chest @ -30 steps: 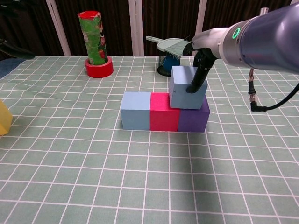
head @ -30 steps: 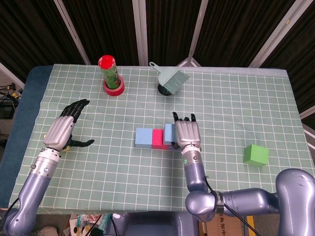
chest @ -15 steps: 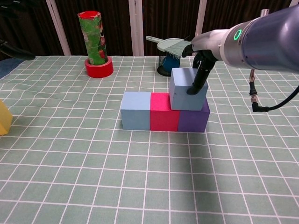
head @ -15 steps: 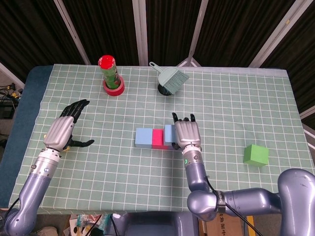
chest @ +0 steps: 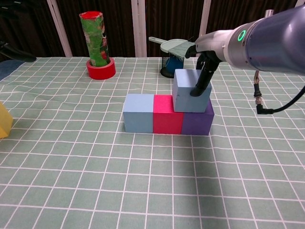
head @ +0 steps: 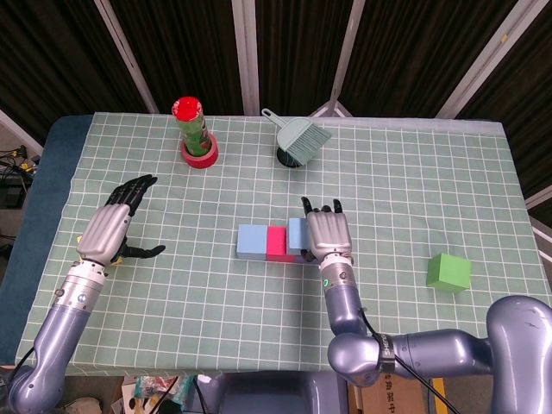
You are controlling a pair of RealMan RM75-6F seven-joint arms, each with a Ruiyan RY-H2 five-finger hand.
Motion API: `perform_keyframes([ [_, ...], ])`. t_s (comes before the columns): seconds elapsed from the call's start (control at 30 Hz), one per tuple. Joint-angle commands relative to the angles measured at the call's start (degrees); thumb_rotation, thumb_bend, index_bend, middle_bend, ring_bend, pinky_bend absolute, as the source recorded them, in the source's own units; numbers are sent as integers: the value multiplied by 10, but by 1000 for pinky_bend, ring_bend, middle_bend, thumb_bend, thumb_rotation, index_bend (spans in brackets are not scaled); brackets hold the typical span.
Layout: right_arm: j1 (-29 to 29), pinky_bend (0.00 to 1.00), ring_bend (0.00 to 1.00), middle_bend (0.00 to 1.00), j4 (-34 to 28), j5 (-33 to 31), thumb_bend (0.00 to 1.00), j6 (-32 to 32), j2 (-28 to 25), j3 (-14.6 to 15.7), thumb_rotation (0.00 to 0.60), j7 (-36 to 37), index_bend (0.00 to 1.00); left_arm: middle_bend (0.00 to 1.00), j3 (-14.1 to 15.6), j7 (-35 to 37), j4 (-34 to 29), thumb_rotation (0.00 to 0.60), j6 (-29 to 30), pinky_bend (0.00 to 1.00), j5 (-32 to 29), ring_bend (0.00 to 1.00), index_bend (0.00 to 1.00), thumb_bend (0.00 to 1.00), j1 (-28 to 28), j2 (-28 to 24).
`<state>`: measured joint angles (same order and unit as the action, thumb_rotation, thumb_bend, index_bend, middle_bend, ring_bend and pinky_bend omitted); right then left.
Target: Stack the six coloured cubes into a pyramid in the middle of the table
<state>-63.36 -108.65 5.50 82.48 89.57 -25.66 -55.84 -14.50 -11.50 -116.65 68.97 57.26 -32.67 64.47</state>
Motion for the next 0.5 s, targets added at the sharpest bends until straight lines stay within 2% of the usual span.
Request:
perform_keyframes([
  [0.03, 0, 0, 204, 404, 1, 0, 325, 0, 0, 1, 600, 1, 0, 27, 0, 0, 0, 600, 0, 0, 0, 0, 0, 77, 0, 0],
  [0.5, 0, 0, 204, 404, 5, 2, 324, -1, 4, 1, 600, 6, 0, 27, 0, -1, 1, 600, 0, 0, -1, 0, 0, 77, 0, 1],
])
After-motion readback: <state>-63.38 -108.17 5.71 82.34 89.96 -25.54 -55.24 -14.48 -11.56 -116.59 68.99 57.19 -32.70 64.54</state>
